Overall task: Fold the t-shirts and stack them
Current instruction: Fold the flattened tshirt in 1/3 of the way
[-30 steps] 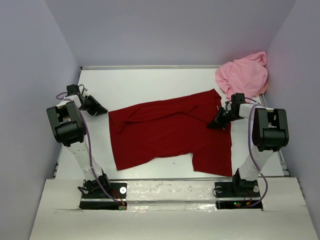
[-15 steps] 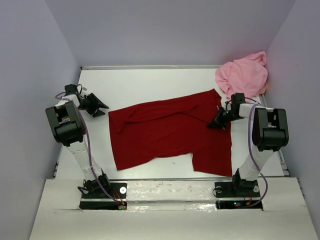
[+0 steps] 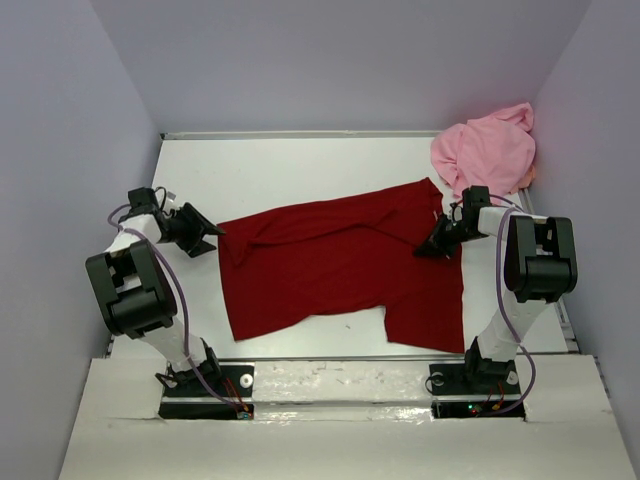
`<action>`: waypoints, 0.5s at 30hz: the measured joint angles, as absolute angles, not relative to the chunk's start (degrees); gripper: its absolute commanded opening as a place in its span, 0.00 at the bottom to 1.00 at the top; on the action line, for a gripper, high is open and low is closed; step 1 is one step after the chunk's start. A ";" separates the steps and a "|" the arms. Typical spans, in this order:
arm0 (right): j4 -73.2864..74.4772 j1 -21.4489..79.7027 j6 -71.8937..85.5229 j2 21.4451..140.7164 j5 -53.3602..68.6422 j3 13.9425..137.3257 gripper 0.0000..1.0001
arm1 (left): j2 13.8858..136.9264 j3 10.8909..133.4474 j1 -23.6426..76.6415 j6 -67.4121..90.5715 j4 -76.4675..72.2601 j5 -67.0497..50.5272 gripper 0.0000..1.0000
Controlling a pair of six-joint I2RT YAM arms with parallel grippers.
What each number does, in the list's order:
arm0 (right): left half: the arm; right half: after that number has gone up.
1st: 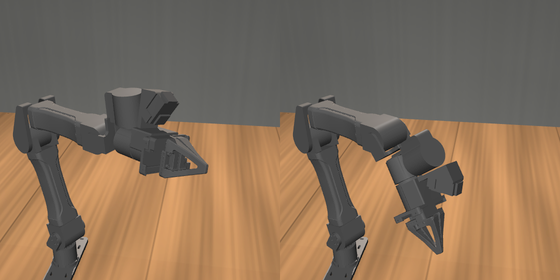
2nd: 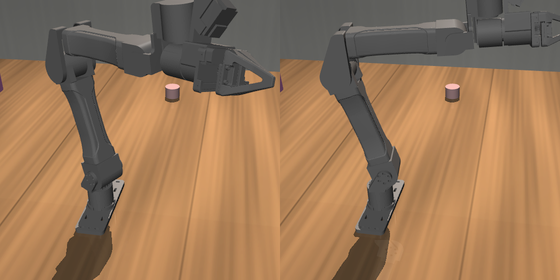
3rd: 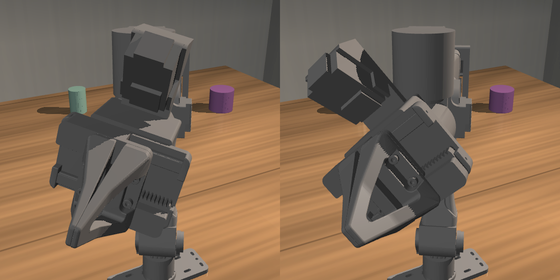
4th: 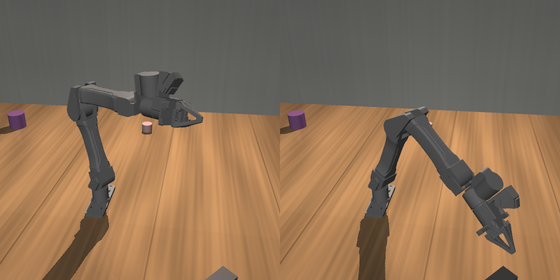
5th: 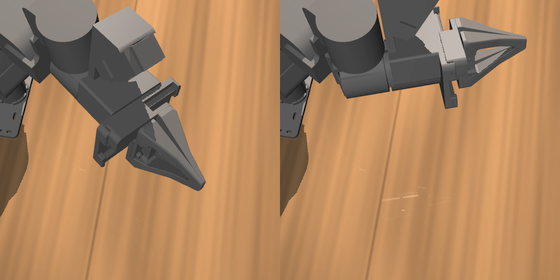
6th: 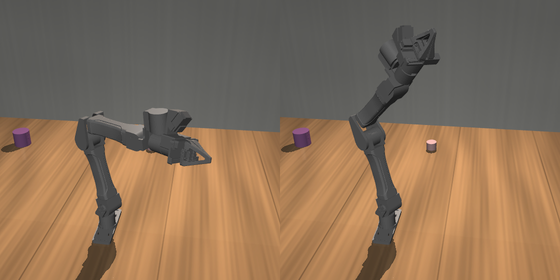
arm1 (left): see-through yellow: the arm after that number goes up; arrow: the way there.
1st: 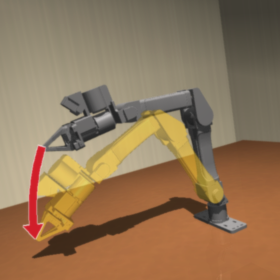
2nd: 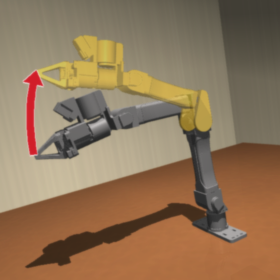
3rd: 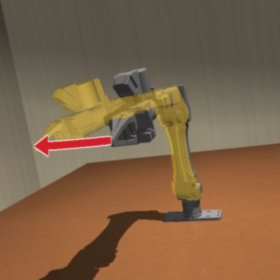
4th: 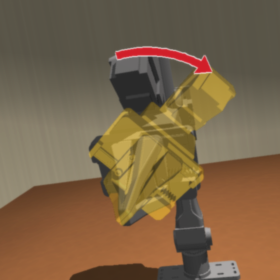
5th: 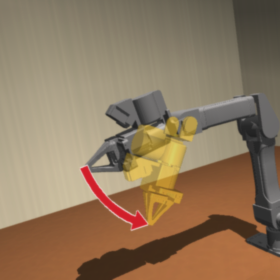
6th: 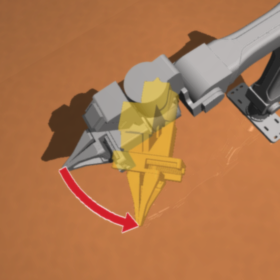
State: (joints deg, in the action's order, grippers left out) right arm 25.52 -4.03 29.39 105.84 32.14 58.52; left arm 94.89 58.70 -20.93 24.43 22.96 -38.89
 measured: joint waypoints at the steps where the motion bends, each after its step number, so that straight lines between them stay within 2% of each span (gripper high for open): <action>1: 25.52 -4.03 29.39 105.84 32.14 58.52 0.00 | 94.48 57.78 -20.82 24.47 22.98 -38.94 0.59; 10: 25.52 -4.03 29.39 105.86 32.14 58.52 0.00 | 94.30 53.19 -20.58 24.58 22.39 -38.37 0.57; 14: 25.52 -4.03 29.36 105.86 32.14 58.52 0.00 | 94.65 53.30 -20.56 24.62 20.75 -38.24 0.36; 15: 25.54 -4.03 29.36 105.84 32.14 58.52 0.00 | 94.96 53.36 -20.58 24.64 20.36 -38.17 0.36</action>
State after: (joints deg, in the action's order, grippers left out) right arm 25.54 -4.03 29.36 105.84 32.14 58.52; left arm 94.96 53.36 -20.58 24.64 20.36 -38.17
